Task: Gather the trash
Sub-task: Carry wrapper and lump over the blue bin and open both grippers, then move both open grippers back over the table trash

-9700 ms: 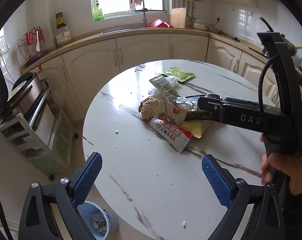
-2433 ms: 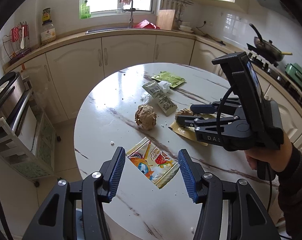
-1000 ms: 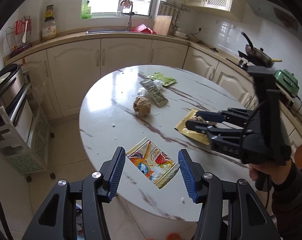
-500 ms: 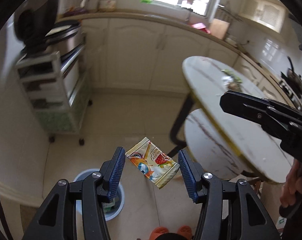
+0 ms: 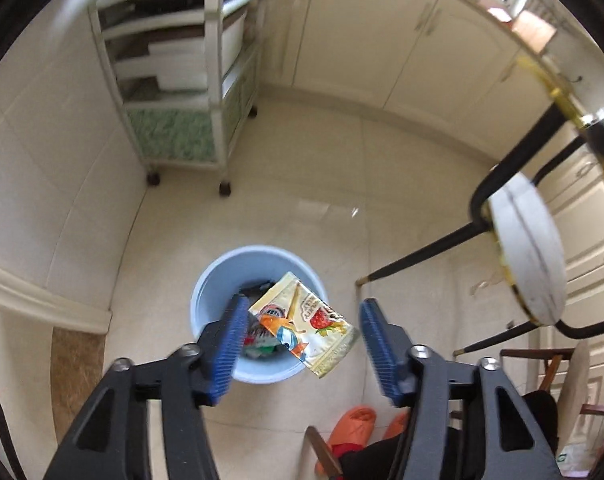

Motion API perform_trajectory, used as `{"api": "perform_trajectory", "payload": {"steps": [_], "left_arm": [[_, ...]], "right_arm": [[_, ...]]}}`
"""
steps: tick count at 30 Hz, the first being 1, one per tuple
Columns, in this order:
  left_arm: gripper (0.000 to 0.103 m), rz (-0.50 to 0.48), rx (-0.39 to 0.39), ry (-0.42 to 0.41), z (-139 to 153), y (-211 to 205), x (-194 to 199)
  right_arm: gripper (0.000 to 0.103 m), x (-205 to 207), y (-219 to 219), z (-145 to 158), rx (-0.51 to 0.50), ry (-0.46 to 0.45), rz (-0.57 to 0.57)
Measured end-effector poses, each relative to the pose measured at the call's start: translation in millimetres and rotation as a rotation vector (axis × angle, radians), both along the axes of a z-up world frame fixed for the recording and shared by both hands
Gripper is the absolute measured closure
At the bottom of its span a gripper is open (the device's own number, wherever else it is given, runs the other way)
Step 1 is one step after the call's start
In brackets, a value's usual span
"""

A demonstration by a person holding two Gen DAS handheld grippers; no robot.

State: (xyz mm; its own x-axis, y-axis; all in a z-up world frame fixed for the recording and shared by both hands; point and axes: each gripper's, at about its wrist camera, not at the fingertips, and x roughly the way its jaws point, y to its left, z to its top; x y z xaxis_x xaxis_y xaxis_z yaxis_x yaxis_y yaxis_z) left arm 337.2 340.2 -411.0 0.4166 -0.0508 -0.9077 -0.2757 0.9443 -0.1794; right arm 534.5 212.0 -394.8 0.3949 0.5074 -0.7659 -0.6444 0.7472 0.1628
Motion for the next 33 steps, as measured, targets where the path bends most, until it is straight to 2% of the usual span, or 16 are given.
{"api": "perform_trajectory", "payload": {"steps": [2, 7, 11, 16, 21, 24, 26, 28, 30, 33], "left_arm": [[0.024, 0.013, 0.009, 0.012, -3.2, 0.6, 6.7], [0.023, 0.057, 0.063, 0.006, 11.5, -3.3, 26.2], [0.023, 0.056, 0.068, -0.082, 42.1, -29.2, 24.6], [0.019, -0.026, 0.073, -0.238, 102.0, -86.7, 44.5], [0.015, -0.154, 0.071, -0.360, 152.3, -160.3, 69.5], [0.014, -0.249, 0.085, -0.382, 172.2, -209.5, 89.9], [0.014, -0.296, 0.097, -0.391, 174.3, -232.5, 101.5], [0.014, -0.346, 0.119, -0.387, 175.7, -258.3, 121.3], [0.014, -0.374, 0.139, -0.377, 172.6, -272.6, 139.5], [0.014, -0.393, 0.172, -0.363, 165.2, -295.9, 169.8]], "right_arm": [[0.088, 4.1, -19.9, 19.3, 0.010, -0.047, -0.046], [0.078, 11.2, -83.7, 67.7, 0.046, -0.140, -0.164], [0.071, 21.1, -143.8, 91.2, 0.015, -0.195, -0.271], [0.059, 32.1, -221.6, 107.4, -0.039, -0.220, -0.403], [0.058, 40.6, -280.8, 102.0, -0.073, -0.186, -0.468], [0.044, 43.0, -311.3, 85.3, -0.094, -0.114, -0.494], [0.041, 43.1, -324.0, 74.4, -0.100, -0.076, -0.504], [0.031, 43.1, -331.0, 63.5, -0.106, -0.049, -0.524], [0.025, 44.8, -334.1, 53.4, -0.131, -0.016, -0.557], [0.024, 42.2, -334.2, 43.4, -0.121, 0.020, -0.594]]}}
